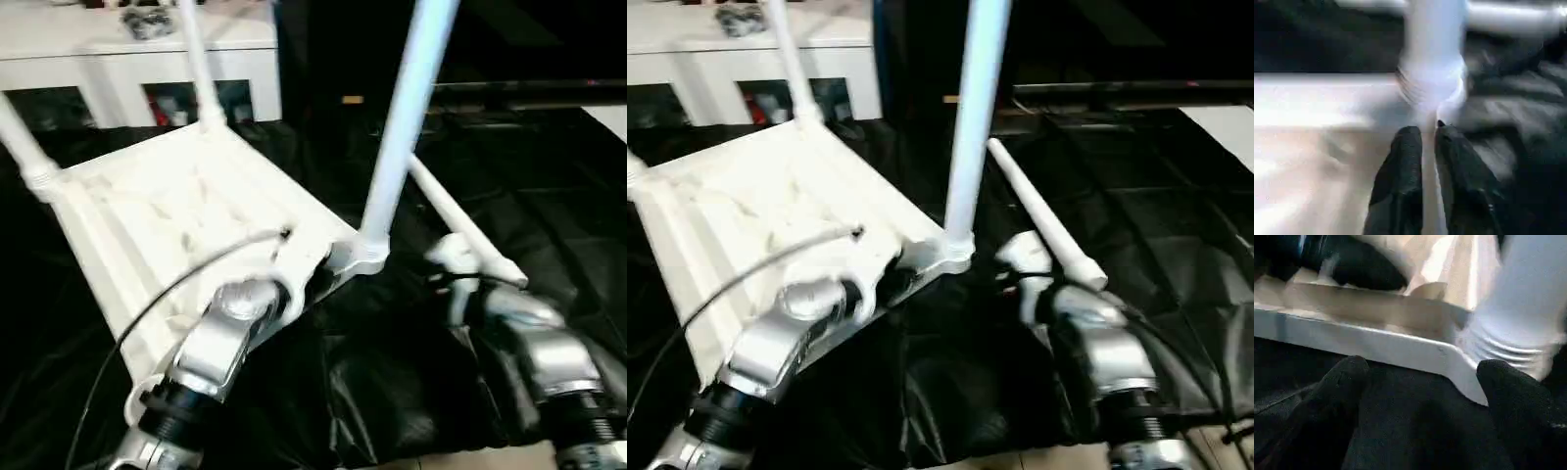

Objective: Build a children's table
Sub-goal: Rotate leg to tighten, then rotate table base

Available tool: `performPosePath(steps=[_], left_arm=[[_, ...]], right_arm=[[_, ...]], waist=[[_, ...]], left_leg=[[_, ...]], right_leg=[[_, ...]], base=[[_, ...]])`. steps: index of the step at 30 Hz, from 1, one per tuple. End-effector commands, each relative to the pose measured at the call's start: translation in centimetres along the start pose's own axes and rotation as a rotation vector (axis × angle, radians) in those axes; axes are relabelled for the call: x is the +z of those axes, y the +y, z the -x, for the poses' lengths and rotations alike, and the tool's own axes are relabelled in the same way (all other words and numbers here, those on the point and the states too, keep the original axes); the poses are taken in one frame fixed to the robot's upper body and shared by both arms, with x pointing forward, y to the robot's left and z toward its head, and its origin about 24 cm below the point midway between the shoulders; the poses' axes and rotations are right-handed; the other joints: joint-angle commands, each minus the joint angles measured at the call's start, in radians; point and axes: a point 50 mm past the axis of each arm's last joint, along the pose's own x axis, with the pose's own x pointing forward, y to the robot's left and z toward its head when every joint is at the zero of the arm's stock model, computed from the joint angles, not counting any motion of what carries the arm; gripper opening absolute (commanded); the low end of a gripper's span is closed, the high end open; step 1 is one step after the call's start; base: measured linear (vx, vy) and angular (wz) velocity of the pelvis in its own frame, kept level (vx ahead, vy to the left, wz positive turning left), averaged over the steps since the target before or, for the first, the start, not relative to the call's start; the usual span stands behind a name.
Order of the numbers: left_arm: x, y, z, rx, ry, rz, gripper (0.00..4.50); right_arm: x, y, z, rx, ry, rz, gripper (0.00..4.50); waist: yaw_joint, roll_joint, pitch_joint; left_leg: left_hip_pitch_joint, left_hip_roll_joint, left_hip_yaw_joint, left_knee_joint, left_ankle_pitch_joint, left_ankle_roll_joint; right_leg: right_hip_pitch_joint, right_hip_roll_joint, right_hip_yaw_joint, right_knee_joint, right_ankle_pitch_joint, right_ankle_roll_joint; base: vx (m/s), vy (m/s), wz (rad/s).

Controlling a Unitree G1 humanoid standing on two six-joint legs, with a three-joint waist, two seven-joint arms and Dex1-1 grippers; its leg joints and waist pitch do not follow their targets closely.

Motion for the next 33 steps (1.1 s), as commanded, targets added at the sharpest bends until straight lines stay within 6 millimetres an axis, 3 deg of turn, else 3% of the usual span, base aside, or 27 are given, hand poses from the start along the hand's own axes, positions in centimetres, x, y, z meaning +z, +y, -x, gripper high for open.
performPosePath(steps=[1,4,5,6,9,10,11,12,14,15,20,26,27,28,33], left_arm=[[0.7,1.8,0.9,0.099,-0.02,-0.038,0.77],[1.2,3.6,2.4,0.187,-0.02,-0.06,0.77],[1.4,4.4,3.1,0.224,-0.009,-0.082,0.77],[1.5,5.5,4.6,0.275,0.017,-0.106,0.77],[1.1,6.5,6.3,0.328,0.05,-0.107,0.77],[0.2,7.6,8.4,0.383,0.111,-0.109,0.77],[-0.2,7.9,9.1,0.403,0.136,-0.113,0.77],[-0.6,8.2,9.7,0.419,0.158,-0.118,0.77],[-1.5,8.8,11.1,0.466,0.216,-0.125,0.42],[-2.4,9.8,12.8,0.537,0.308,-0.165,0.42],[-4.3,11.2,15.4,0.631,0.484,-0.204,0.11],[-5.3,11.3,16.4,0.641,0.593,-0.257,0.02],[-5.8,10.7,16.1,0.561,0.617,-0.258,0.0],[-5.9,10.5,16.0,0.53,0.622,-0.256,0.0],[-7.3,8.4,15.0,0.293,0.665,-0.249,0.0]], right_arm=[[0.1,0.3,-0.1,-0.012,0.019,0.024,4.0],[-0.1,0.7,-0.7,-0.027,0.017,0.018,4.0],[-0.1,0.8,-1.0,-0.033,0.016,0.014,4.0],[0.0,1.0,-1.5,-0.045,0.014,0.008,4.0],[0.1,1.1,-2.1,-0.054,0.01,0.006,4.0],[0.3,1.3,-2.8,-0.06,0.01,-0.004,4.0],[0.3,1.4,-3.0,-0.061,0.009,-0.007,4.0],[0.4,1.4,-3.2,-0.061,0.009,-0.009,4.0],[0.5,1.5,-3.5,-0.057,0.008,-0.006,4.0],[0.4,1.7,-3.9,-0.058,0.014,-0.002,4.0],[0.5,1.6,-4.4,-0.09,0.027,0.007,4.0],[0.4,1.0,-4.6,-0.139,0.038,-0.003,3.81],[0.4,1.0,-4.6,-0.139,0.036,-0.008,3.7],[0.4,1.0,-4.6,-0.139,0.035,-0.01,3.59],[0.4,1.0,-5.0,-0.15,0.042,-0.007,3.2]], waist=[[0.004,-0.011,-0.075],[0.004,-0.009,-0.077],[0.001,-0.015,-0.077],[-0.001,-0.013,-0.078],[-0.002,-0.01,-0.076],[-0.001,-0.015,-0.076],[-0.002,-0.017,-0.076],[-0.007,-0.01,-0.072],[-0.004,-0.01,-0.073],[-0.001,-0.006,-0.07],[-0.004,-0.004,-0.066],[-0.004,-0.005,-0.065],[-0.003,0.003,-0.065],[-0.004,0.0,-0.064],[-0.003,0.006,-0.065]], left_leg=[[0.01,0.015,0.0,-0.061,-0.168,0.082],[0.007,0.016,-0.002,-0.062,-0.149,0.071],[0.005,0.014,-0.002,-0.062,-0.146,0.072],[0.007,0.016,-0.003,-0.063,-0.142,0.068],[0.009,0.016,-0.002,-0.063,-0.138,0.067],[0.012,0.017,0.0,-0.063,-0.141,0.066],[0.008,0.017,-0.003,-0.064,-0.133,0.065],[0.011,0.015,-0.001,-0.067,-0.152,0.059],[0.017,0.016,0.0,-0.066,-0.168,0.053],[0.018,0.016,-0.002,-0.071,-0.195,0.038],[0.023,0.016,-0.006,-0.08,-0.278,0.005],[0.022,0.013,-0.01,-0.083,-0.33,-0.014],[0.026,0.012,-0.01,-0.082,-0.346,-0.017],[0.022,0.011,-0.012,-0.084,-0.353,-0.018],[0.026,0.013,-0.013,-0.087,-0.382,-0.031]], right_leg=[[0.06,-0.041,0.039,-0.075,-0.148,-0.23],[0.061,-0.042,0.04,-0.069,-0.14,-0.22],[0.062,-0.04,0.039,-0.069,-0.139,-0.218],[0.06,-0.042,0.039,-0.065,-0.144,-0.22],[0.057,-0.042,0.04,-0.064,-0.143,-0.23],[0.054,-0.04,0.041,-0.065,-0.144,-0.23],[0.058,-0.042,0.04,-0.06,-0.137,-0.231],[0.05,-0.038,0.04,-0.065,-0.167,-0.218],[0.047,-0.039,0.042,-0.067,-0.175,-0.218],[0.046,-0.038,0.042,-0.069,-0.201,-0.208],[0.04,-0.038,0.043,-0.075,-0.253,-0.187],[0.039,-0.04,0.044,-0.081,-0.304,-0.173],[0.034,-0.04,0.045,-0.084,-0.314,-0.171],[0.038,-0.04,0.044,-0.084,-0.321,-0.169],[0.033,-0.04,0.046,-0.081,-0.301,-0.185]], base=[[0.0,0.0,0.0],[0.0,0.0,0.0],[0.0,0.0,0.0],[0.0,0.0,0.0],[0.0,0.0,0.0],[0.0,0.0,0.0],[0.0,0.0,0.0],[0.0,0.0,0.0],[0.0,0.0,0.0],[0.0,0.0,0.0],[0.0,0.0,0.0],[0.0,0.0,0.0],[0.0,0.0,0.0],[0.0,0.0,0.0],[0.0,0.0,0.0]])
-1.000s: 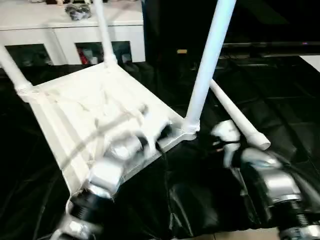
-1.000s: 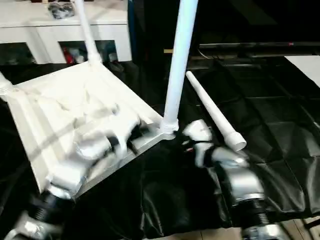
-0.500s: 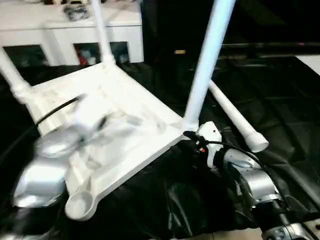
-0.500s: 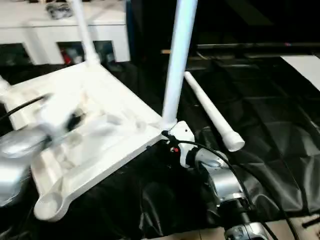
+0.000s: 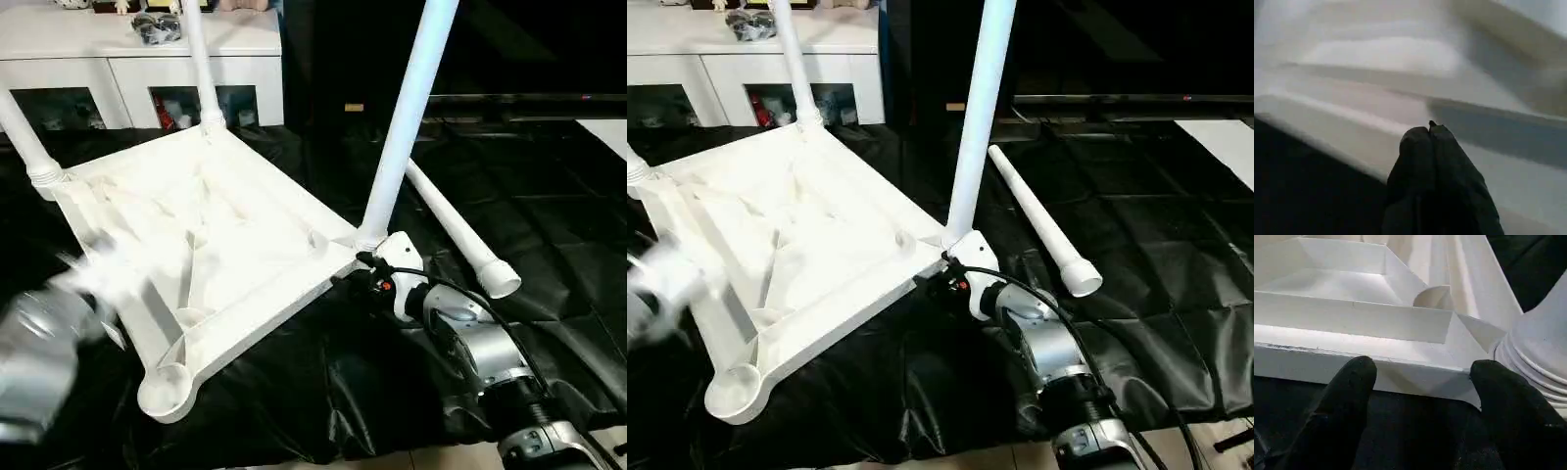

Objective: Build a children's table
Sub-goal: Rotate table base

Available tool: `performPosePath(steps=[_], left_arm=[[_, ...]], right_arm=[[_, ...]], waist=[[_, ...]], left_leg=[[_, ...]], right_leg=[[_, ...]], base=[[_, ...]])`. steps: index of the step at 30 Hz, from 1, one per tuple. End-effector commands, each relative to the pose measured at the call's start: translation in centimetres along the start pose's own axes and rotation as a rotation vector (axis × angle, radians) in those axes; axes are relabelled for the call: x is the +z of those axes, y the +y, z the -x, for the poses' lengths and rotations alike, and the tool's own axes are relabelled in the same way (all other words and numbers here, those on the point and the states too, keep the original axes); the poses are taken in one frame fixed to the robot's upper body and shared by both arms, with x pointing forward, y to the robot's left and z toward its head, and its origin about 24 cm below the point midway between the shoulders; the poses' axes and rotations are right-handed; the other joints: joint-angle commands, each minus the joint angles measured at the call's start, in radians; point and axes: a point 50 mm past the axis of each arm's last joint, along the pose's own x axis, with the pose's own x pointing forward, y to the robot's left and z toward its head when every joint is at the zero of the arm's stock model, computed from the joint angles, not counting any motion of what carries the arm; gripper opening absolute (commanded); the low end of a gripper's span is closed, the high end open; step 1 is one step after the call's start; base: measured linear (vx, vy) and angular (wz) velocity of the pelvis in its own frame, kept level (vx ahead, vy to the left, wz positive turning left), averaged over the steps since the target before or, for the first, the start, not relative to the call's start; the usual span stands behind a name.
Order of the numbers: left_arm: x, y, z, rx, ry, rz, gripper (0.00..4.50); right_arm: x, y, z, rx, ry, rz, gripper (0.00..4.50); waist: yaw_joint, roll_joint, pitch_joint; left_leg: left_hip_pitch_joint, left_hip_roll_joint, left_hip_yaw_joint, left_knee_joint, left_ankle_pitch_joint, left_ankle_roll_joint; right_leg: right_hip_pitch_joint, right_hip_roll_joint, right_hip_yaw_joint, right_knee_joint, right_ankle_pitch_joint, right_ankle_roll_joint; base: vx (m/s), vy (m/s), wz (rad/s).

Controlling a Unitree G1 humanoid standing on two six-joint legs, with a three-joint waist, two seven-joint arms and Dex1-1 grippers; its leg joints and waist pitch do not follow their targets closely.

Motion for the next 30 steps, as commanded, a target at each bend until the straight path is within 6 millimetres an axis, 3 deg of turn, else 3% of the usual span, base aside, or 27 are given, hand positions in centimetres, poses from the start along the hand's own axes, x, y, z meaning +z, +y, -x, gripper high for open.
performPosePath(steps=[1,10,15,20,22,26,30], left_arm=[[0.5,-0.6,0.1,-0.075,-0.028,-0.022,0.0],[1.8,-4.3,1.9,-0.491,-0.1,-0.123,0.0],[3.4,-6.4,2.3,-0.674,-0.202,-0.116,0.0],[5.4,-7.8,1.7,-0.714,-0.275,-0.134,0.0],[6.1,-8.3,1.3,-0.727,-0.295,-0.14,0.0],[7.3,-9.1,0.7,-0.738,-0.333,-0.136,0.0],[9.0,-9.6,-0.4,-0.705,-0.381,-0.116,0.0]], right_arm=[[0.0,-0.2,-0.3,-0.019,0.009,0.007,3.14],[0.2,-0.6,-0.9,-0.05,0.016,0.008,2.37],[0.5,-0.7,-1.5,-0.048,0.012,0.019,2.02],[0.7,-0.3,-2.2,-0.027,0.01,0.033,1.65],[0.8,0.0,-2.5,-0.009,0.006,0.036,1.38],[0.9,0.7,-2.9,0.023,0.004,0.043,1.07],[0.9,1.6,-3.6,0.076,-0.002,0.043,0.83]], waist=[[0.0,0.023,-0.059],[-0.004,0.021,-0.055],[-0.007,0.019,-0.059],[-0.012,0.016,-0.064],[-0.017,0.011,-0.064],[-0.023,0.01,-0.066],[-0.026,0.009,-0.063]], left_leg=[[0.019,0.013,-0.009,-0.087,-0.382,-0.026],[0.021,0.013,-0.009,-0.089,-0.4,-0.034],[0.018,0.011,-0.006,-0.088,-0.364,-0.036],[0.018,0.01,-0.001,-0.082,-0.311,-0.028],[0.009,0.009,-0.001,-0.082,-0.273,-0.021],[0.009,0.008,0.001,-0.078,-0.244,-0.015],[0.016,0.009,0.004,-0.078,-0.278,-0.014]], right_leg=[[0.031,-0.04,0.043,-0.082,-0.306,-0.19],[0.029,-0.04,0.047,-0.082,-0.352,-0.186],[0.033,-0.037,0.052,-0.075,-0.302,-0.199],[0.038,-0.036,0.054,-0.069,-0.239,-0.218],[0.047,-0.037,0.054,-0.065,-0.213,-0.222],[0.05,-0.035,0.056,-0.065,-0.197,-0.224],[0.044,-0.033,0.057,-0.072,-0.237,-0.223]], base=[[0.0,0.0,0.0],[0.0,0.0,0.0],[0.0,0.0,0.0],[0.0,0.0,0.0],[0.0,0.0,0.0],[0.0,0.0,0.0],[0.0,0.0,0.0]])
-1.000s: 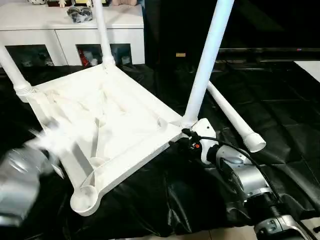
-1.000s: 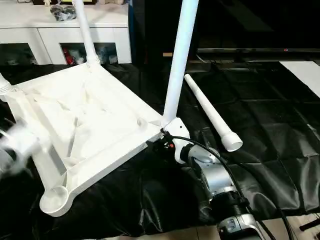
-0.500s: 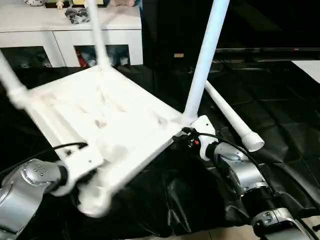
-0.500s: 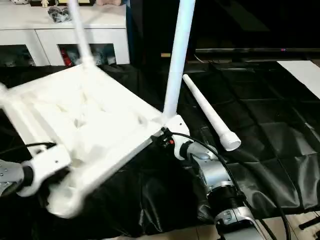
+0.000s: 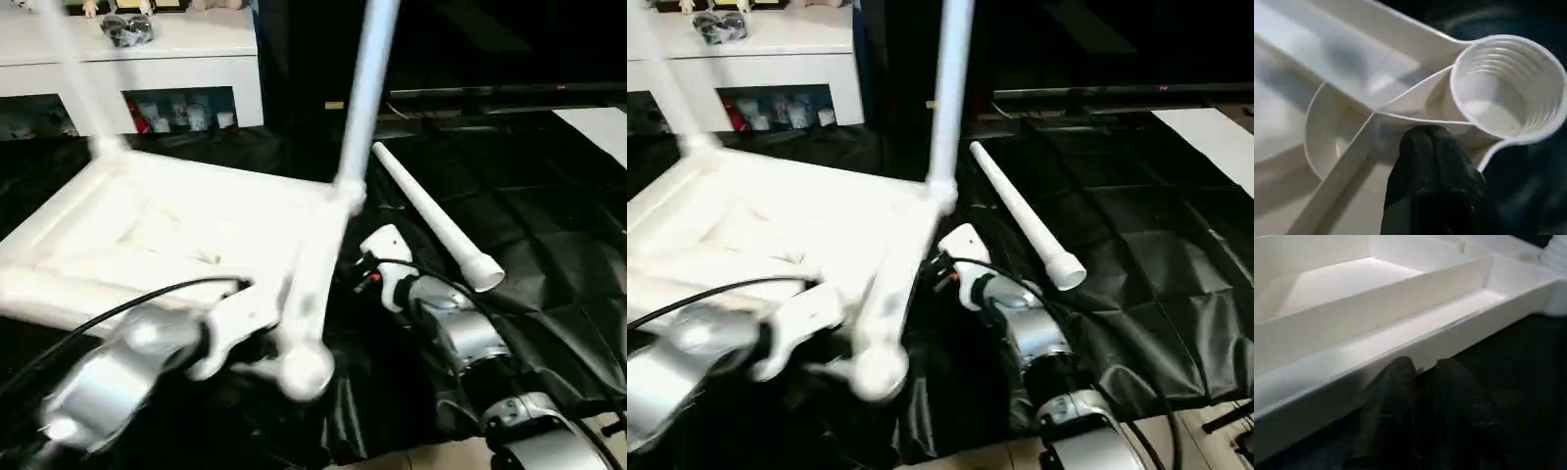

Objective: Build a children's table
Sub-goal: Rotate table base

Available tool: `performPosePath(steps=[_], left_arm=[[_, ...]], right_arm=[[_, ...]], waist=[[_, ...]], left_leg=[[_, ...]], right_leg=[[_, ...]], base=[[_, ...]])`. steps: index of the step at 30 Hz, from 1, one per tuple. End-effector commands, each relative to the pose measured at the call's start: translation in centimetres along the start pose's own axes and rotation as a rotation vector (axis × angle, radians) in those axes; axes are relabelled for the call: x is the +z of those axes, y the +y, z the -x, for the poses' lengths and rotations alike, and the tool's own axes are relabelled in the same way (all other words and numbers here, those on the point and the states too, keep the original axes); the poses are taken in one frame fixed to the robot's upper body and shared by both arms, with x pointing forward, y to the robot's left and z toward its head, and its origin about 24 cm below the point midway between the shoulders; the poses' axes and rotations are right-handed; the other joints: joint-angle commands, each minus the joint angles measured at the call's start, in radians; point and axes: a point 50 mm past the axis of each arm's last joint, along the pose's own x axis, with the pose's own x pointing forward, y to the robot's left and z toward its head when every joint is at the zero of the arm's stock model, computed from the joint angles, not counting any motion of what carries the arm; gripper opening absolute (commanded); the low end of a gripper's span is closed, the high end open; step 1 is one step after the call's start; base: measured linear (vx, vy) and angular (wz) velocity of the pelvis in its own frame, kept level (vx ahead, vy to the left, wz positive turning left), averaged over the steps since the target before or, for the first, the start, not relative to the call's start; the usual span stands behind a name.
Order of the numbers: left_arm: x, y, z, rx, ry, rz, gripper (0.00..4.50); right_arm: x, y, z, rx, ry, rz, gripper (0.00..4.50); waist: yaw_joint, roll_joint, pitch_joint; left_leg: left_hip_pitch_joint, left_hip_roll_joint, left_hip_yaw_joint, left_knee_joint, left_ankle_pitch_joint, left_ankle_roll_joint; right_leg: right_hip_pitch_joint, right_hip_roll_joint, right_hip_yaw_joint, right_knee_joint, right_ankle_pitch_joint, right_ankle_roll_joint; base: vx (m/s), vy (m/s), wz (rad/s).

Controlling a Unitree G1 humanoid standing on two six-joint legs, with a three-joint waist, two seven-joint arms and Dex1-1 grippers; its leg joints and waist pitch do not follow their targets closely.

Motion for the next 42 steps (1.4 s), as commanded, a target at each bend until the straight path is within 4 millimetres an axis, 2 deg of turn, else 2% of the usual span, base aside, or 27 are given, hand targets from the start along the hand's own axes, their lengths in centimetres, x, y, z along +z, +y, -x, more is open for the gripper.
performPosePath(steps=[1,3,9,11,13,14,15,16,17,18,20,22,23,24,26,27,29,30,31,34,35,36,37,40,41,42], left_arm=[[0.9,0.0,-1.0,-0.001,-0.036,-0.026,0.0],[1.4,0.3,-1.6,0.018,-0.057,-0.022,0.0],[1.6,1.5,-2.4,0.096,-0.091,0.002,0.0],[2.8,1.1,-5.3,0.101,-0.114,0.013,0.0],[4.0,0.8,-7.5,0.109,-0.129,0.022,0.0],[4.3,0.7,-8.0,0.114,-0.14,0.028,0.0],[4.5,0.7,-8.3,0.117,-0.147,0.031,0.0],[4.8,0.8,-8.8,0.126,-0.162,0.04,0.0],[4.9,0.8,-9.0,0.133,-0.169,0.042,0.0],[5.1,0.9,-9.3,0.146,-0.184,0.048,0.0],[5.1,0.9,-9.4,0.148,-0.188,0.049,0.0],[5.3,1.0,-9.5,0.18,-0.221,0.067,0.0],[5.4,1.1,-9.6,0.192,-0.23,0.074,0.0],[5.4,1.2,-9.5,0.202,-0.235,0.079,0.0],[4.3,1.8,-6.8,0.262,-0.289,0.123,0.0],[3.7,1.9,-5.7,0.273,-0.31,0.136,0.33],[2.7,2.1,-3.7,0.284,-0.356,0.15,0.41],[1.9,2.2,-2.1,0.289,-0.4,0.165,0.43],[1.3,2.2,-0.6,0.291,-0.44,0.178,0.65],[0.6,2.1,1.6,0.287,-0.477,0.196,0.89],[0.5,2.1,2.3,0.296,-0.499,0.191,0.91],[0.6,2.2,2.5,0.306,-0.512,0.193,1.1],[0.7,2.3,3.0,0.341,-0.545,0.194,1.1],[1.3,3.3,3.8,0.511,-0.628,0.205,1.29],[1.5,3.6,3.9,0.575,-0.648,0.209,1.38],[1.7,4.2,3.9,0.748,-0.698,0.276,1.47]], right_arm=[[1.3,1.8,-1.3,0.105,-0.039,0.031,0.74],[1.4,2.3,-1.6,0.13,-0.044,0.028,0.52],[1.8,2.8,-2.0,0.162,-0.079,0.014,0.03],[1.9,2.6,-1.9,0.161,-0.086,0.014,0.03],[2.0,2.3,-1.8,0.156,-0.091,0.014,0.03],[2.0,2.2,-1.7,0.149,-0.094,0.014,0.03],[2.0,2.1,-1.7,0.145,-0.097,0.014,0.03],[2.1,1.7,-1.5,0.13,-0.106,0.012,0.03],[2.2,1.4,-1.4,0.12,-0.111,0.012,0.03],[2.4,0.8,-0.9,0.088,-0.121,0.019,0.03],[2.4,0.6,-0.7,0.079,-0.124,0.023,0.03],[2.5,-0.5,0.5,0.029,-0.141,0.029,0.03],[2.5,-0.7,0.7,0.02,-0.145,0.031,0.03],[2.5,-0.8,0.8,0.016,-0.147,0.03,0.03],[2.6,-1.4,1.7,-0.031,-0.161,0.026,0.03],[2.7,-1.6,2.1,-0.048,-0.17,0.023,0.0],[2.9,-1.9,2.7,-0.08,-0.183,0.008,0.0],[3.0,-2.2,3.1,-0.104,-0.193,0.002,0.0],[3.2,-2.3,3.5,-0.113,-0.21,-0.01,0.0],[3.6,-2.2,4.1,-0.11,-0.238,-0.021,0.0],[3.6,-2.2,4.2,-0.105,-0.243,-0.027,0.17],[3.6,-2.1,4.3,-0.104,-0.247,-0.032,0.35],[3.7,-2.1,4.5,-0.1,-0.254,-0.043,0.35],[3.7,-2.0,5.1,-0.12,-0.269,-0.061,0.52],[3.7,-2.1,5.3,-0.137,-0.267,-0.065,0.73],[3.3,-2.9,5.8,-0.257,-0.253,-0.093,0.78]], waist=[[0.003,0.009,-0.063],[0.001,0.004,-0.064],[0.002,0.001,-0.065],[0.002,0.002,-0.064],[0.012,0.0,-0.062],[0.012,-0.003,-0.061],[0.013,-0.004,-0.062],[0.015,-0.003,-0.065],[0.014,-0.006,-0.065],[0.018,-0.002,-0.066],[0.019,-0.005,-0.067],[0.025,-0.006,-0.067],[0.029,0.003,-0.066],[0.03,-0.001,-0.066],[0.032,-0.003,-0.071],[0.026,-0.005,-0.07],[0.026,0.0,-0.073],[0.027,-0.004,-0.073],[0.025,-0.002,-0.072],[0.021,0.003,-0.067],[0.021,0.002,-0.064],[0.023,0.001,-0.061],[0.022,0.0,-0.057],[0.023,-0.003,-0.056],[0.021,-0.005,-0.056],[0.02,-0.007,-0.056]], left_leg=[[0.008,0.008,0.0,-0.074,-0.288,-0.013],[0.002,0.008,-0.002,-0.075,-0.281,-0.012],[0.004,0.01,-0.002,-0.074,-0.266,-0.001],[0.008,0.01,0.002,-0.073,-0.262,0.004],[0.023,0.01,0.006,-0.07,-0.306,0.004],[0.019,0.009,0.004,-0.071,-0.307,0.004],[0.009,0.008,0.0,-0.075,-0.296,0.006],[0.009,0.01,-0.002,-0.075,-0.29,0.007],[0.007,0.008,0.0,-0.073,-0.286,0.012],[0.01,0.009,0.0,-0.073,-0.28,0.016],[0.008,0.01,0.0,-0.072,-0.277,0.019],[0.008,0.011,0.001,-0.073,-0.268,0.024],[0.01,0.011,0.001,-0.072,-0.269,0.023],[0.011,0.011,0.003,-0.071,-0.271,0.025],[0.0,0.015,-0.003,-0.075,-0.249,0.031],[-0.006,0.018,-0.004,-0.078,-0.236,0.033],[0.004,0.018,0.0,-0.072,-0.219,0.036],[-0.002,0.017,-0.001,-0.072,-0.192,0.036],[-0.001,0.015,0.001,-0.073,-0.177,0.038],[0.007,0.016,0.005,-0.076,-0.213,0.036],[0.008,0.016,0.006,-0.077,-0.228,0.032],[0.012,0.018,0.006,-0.08,-0.26,0.025],[0.013,0.017,0.005,-0.083,-0.294,0.016],[0.015,0.017,0.003,-0.084,-0.322,0.002],[0.007,0.014,0.001,-0.085,-0.31,-0.002],[0.006,0.014,0.001,-0.085,-0.303,-0.008]], right_leg=[[0.047,-0.042,0.04,-0.075,-0.26,-0.214],[0.051,-0.043,0.039,-0.074,-0.267,-0.206],[0.048,-0.044,0.04,-0.075,-0.265,-0.205],[0.044,-0.04,0.04,-0.078,-0.257,-0.208],[0.036,-0.042,0.042,-0.09,-0.31,-0.202],[0.04,-0.043,0.041,-0.091,-0.32,-0.197],[0.048,-0.045,0.039,-0.09,-0.33,-0.183],[0.048,-0.048,0.039,-0.089,-0.327,-0.178],[0.048,-0.046,0.038,-0.091,-0.325,-0.175],[0.045,-0.047,0.038,-0.092,-0.315,-0.179],[0.047,-0.047,0.038,-0.091,-0.309,-0.181],[0.047,-0.046,0.037,-0.092,-0.303,-0.177],[0.045,-0.046,0.038,-0.091,-0.3,-0.176],[0.044,-0.044,0.038,-0.094,-0.297,-0.173],[0.054,-0.049,0.037,-0.084,-0.258,-0.179],[0.057,-0.05,0.035,-0.08,-0.245,-0.177],[0.046,-0.044,0.038,-0.078,-0.204,-0.196],[0.054,-0.045,0.038,-0.069,-0.161,-0.208],[0.051,-0.04,0.038,-0.067,-0.137,-0.214],[0.044,-0.036,0.039,-0.073,-0.178,-0.213],[0.042,-0.035,0.039,-0.075,-0.195,-0.209],[0.039,-0.036,0.041,-0.08,-0.239,-0.198],[0.037,-0.036,0.041,-0.084,-0.288,-0.183],[0.035,-0.036,0.045,-0.092,-0.332,-0.154],[0.04,-0.035,0.044,-0.091,-0.333,-0.134],[0.041,-0.036,0.044,-0.093,-0.334,-0.125]], base=[[0.0,0.0,0.0],[0.0,0.0,0.0],[0.0,0.0,0.0],[0.0,0.0,0.0],[0.0,0.0,0.0],[0.0,0.0,0.0],[0.0,0.0,0.0],[0.0,0.0,0.0],[0.0,0.0,0.0],[0.0,0.0,0.0],[0.0,0.0,0.0],[0.0,0.0,0.0],[0.0,0.0,0.0],[0.0,0.0,0.0],[0.0,0.0,0.0],[0.0,0.0,0.0],[0.0,0.0,0.0],[0.0,0.0,0.0],[0.0,0.0,0.0],[0.0,0.0,0.0],[0.0,0.0,0.0],[0.0,0.0,0.0],[0.0,0.0,0.0],[0.0,0.0,0.0],[0.0,0.0,0.0],[0.0,0.0,0.0]])
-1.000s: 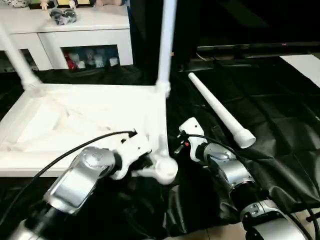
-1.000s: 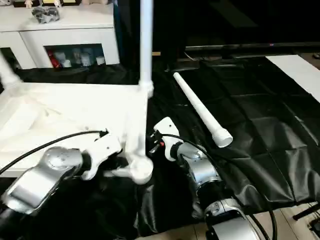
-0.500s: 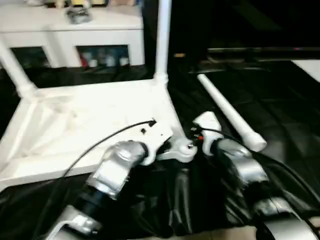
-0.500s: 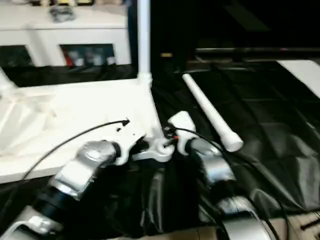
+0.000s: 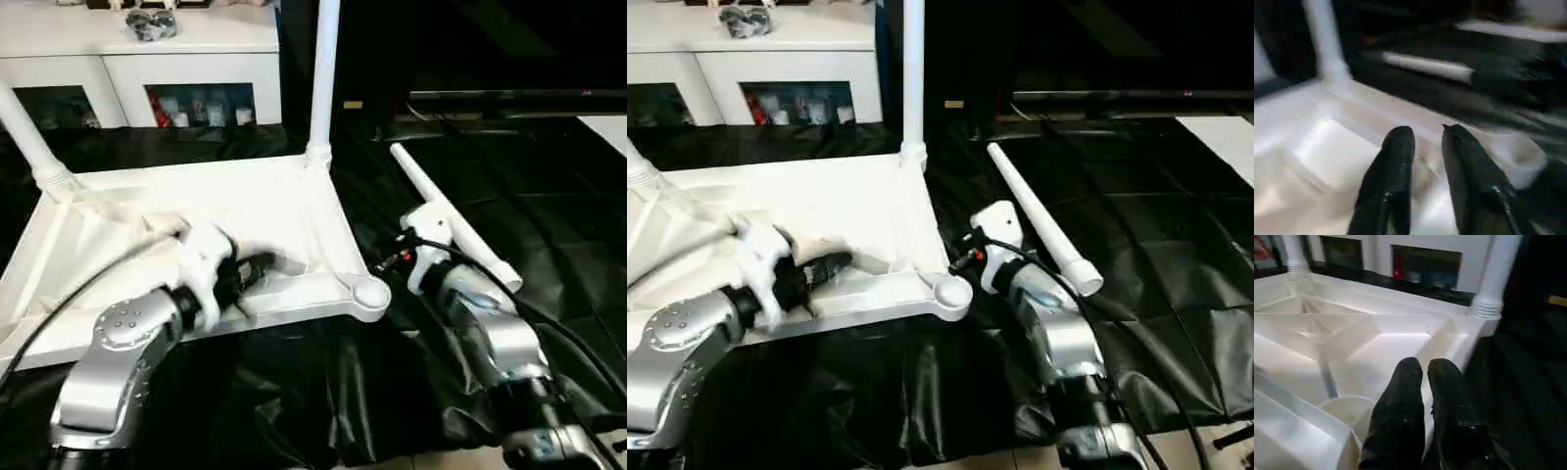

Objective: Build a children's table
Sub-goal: Rotate table base

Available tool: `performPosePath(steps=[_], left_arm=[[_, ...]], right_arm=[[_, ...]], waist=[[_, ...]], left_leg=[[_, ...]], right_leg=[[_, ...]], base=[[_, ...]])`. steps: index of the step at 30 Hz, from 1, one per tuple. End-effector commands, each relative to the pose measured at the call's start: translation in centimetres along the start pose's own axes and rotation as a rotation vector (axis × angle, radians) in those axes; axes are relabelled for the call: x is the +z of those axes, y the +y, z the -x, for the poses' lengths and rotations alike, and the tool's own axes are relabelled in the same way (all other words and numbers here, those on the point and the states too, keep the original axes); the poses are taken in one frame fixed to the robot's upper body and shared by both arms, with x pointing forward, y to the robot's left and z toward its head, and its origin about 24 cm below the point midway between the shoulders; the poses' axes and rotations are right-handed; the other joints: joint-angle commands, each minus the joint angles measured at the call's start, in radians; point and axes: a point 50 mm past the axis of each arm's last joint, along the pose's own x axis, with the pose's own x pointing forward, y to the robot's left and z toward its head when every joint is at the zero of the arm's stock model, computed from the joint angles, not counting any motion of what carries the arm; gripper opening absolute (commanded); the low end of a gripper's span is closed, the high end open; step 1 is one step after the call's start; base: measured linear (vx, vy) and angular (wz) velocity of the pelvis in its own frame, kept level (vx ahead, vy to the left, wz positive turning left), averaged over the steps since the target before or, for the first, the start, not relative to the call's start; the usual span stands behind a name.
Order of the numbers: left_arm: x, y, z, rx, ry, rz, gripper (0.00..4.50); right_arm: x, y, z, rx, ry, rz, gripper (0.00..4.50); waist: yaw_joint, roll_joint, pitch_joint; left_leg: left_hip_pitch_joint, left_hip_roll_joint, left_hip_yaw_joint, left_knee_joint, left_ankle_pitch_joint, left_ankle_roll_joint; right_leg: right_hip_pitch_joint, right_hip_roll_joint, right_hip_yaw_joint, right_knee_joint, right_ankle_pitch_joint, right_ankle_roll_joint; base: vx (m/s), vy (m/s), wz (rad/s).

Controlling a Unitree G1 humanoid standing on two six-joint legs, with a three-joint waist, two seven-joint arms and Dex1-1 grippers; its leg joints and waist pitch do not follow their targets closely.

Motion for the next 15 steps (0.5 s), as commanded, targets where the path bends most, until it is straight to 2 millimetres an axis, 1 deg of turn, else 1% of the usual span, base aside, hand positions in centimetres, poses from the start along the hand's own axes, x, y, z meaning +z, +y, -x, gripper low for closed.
performPosePath(steps=[1,2,3,4,5,6,7,8,9,10,11,12,13,14,15], left_arm=[[0.4,1.0,-0.2,0.245,-0.073,-0.006,1.47],[0.3,1.0,-0.1,0.288,-0.08,-0.001,1.57],[0.2,1.0,0.0,0.348,-0.087,0.005,1.7],[0.2,1.0,0.1,0.374,-0.09,0.007,1.7],[0.1,1.1,0.5,0.435,-0.11,0.003,1.74],[-0.3,1.2,1.3,0.528,-0.124,0.007,1.74],[-0.7,1.1,2.2,0.599,-0.129,0.013,1.74],[-0.7,1.1,2.2,0.599,-0.129,0.013,1.74],[-1.1,1.0,2.5,0.613,-0.113,0.009,1.74],[-1.5,0.8,2.7,0.609,-0.078,-0.003,1.74],[-1.9,0.6,2.9,0.604,-0.047,-0.034,1.74],[-2.2,0.5,2.9,0.603,-0.029,-0.056,1.74],[-2.4,0.4,2.9,0.608,-0.014,-0.073,1.74],[-2.4,0.4,2.9,0.608,-0.014,-0.073,1.74],[-2.8,0.7,2.7,0.617,0.023,-0.096,1.74]], right_arm=[[0.1,-1.6,1.0,-0.193,-0.008,-0.029,0.78],[0.2,-1.8,1.2,-0.244,-0.036,-0.026,0.79],[0.5,-2.1,1.5,-0.318,-0.079,-0.023,0.8],[0.7,-2.2,1.7,-0.355,-0.102,-0.022,0.8],[0.5,-2.4,2.2,-0.437,-0.085,0.012,0.8],[-0.1,-2.0,2.9,-0.438,-0.064,0.048,0.8],[-1.1,-1.0,3.6,-0.317,-0.045,-0.012,0.8],[-1.1,-1.0,3.6,-0.317,-0.045,-0.012,0.8],[-1.5,-0.6,3.8,-0.293,-0.041,-0.042,0.8],[-1.6,-0.3,3.8,-0.28,-0.037,-0.048,0.8],[-1.7,-0.1,3.6,-0.277,-0.027,-0.028,0.8],[-1.7,0.0,3.4,-0.27,-0.022,-0.01,0.8],[-1.7,0.2,3.1,-0.263,-0.027,-0.013,0.8],[-1.7,0.2,3.1,-0.263,-0.027,-0.013,0.8],[-1.6,0.2,2.5,-0.269,-0.036,-0.03,0.8]], waist=[[-0.006,-0.003,-0.056],[-0.007,-0.005,-0.055],[-0.006,-0.004,-0.056],[-0.006,-0.007,-0.058],[-0.007,-0.004,-0.059],[-0.011,-0.009,-0.058],[-0.011,-0.016,-0.059],[-0.013,-0.015,-0.061],[-0.015,-0.013,-0.06],[-0.017,-0.014,-0.064],[-0.021,-0.015,-0.064],[-0.029,-0.011,-0.061],[-0.032,0.007,-0.057],[-0.042,0.011,-0.057],[-0.055,0.04,-0.065]], left_leg=[[0.012,0.015,0.001,-0.079,-0.302,-0.01],[0.012,0.016,0.001,-0.078,-0.3,-0.012],[0.009,0.014,0.002,-0.077,-0.3,-0.015],[0.007,0.012,0.0,-0.077,-0.298,-0.014],[0.008,0.011,-0.001,-0.076,-0.297,-0.014],[0.0,0.009,-0.001,-0.077,-0.269,-0.018],[-0.001,0.012,-0.001,-0.076,-0.278,-0.012],[-0.001,0.01,0.0,-0.073,-0.287,0.0],[-0.005,0.012,-0.002,-0.076,-0.292,0.011],[-0.003,0.013,-0.004,-0.076,-0.289,0.017],[-0.004,0.016,-0.007,-0.077,-0.282,0.015],[-0.002,0.023,-0.014,-0.082,-0.285,-0.005],[-0.042,0.018,-0.073,-0.113,-0.326,0.042],[-0.04,0.033,-0.104,-0.116,-0.364,0.058],[0.001,0.074,-0.168,-0.125,-0.404,0.105]], right_leg=[[0.037,-0.037,0.04,-0.09,-0.329,-0.131],[0.036,-0.038,0.04,-0.091,-0.331,-0.129],[0.035,-0.04,0.04,-0.093,-0.351,-0.115],[0.036,-0.041,0.038,-0.095,-0.372,-0.096],[0.035,-0.04,0.037,-0.095,-0.376,-0.09],[0.038,-0.035,0.038,-0.095,-0.353,-0.074],[0.039,-0.037,0.038,-0.095,-0.348,-0.066],[0.041,-0.035,0.037,-0.094,-0.342,-0.063],[0.04,-0.035,0.038,-0.095,-0.334,-0.063],[0.04,-0.034,0.037,-0.092,-0.313,-0.072],[0.039,-0.03,0.035,-0.089,-0.291,-0.079],[0.038,-0.011,0.024,-0.086,-0.244,-0.09],[0.074,-0.016,-0.037,-0.064,-0.197,-0.12],[0.072,-0.014,-0.045,-0.059,-0.171,-0.135],[0.054,0.002,-0.064,-0.031,-0.113,-0.221]], base=[[0.0,0.0,0.0],[0.0,0.0,0.0],[0.0,0.0,0.0],[0.0,0.0,0.0],[0.0,0.0,0.0],[0.0,0.0,0.0],[0.0,0.0,0.0],[0.0,0.0,0.0],[0.0,0.0,0.0],[0.0,0.0,0.0],[0.0,0.0,0.0],[0.0,0.0,0.0],[0.0,0.0,0.0],[0.008,-0.053,0.49],[0.008,-0.053,0.49]])
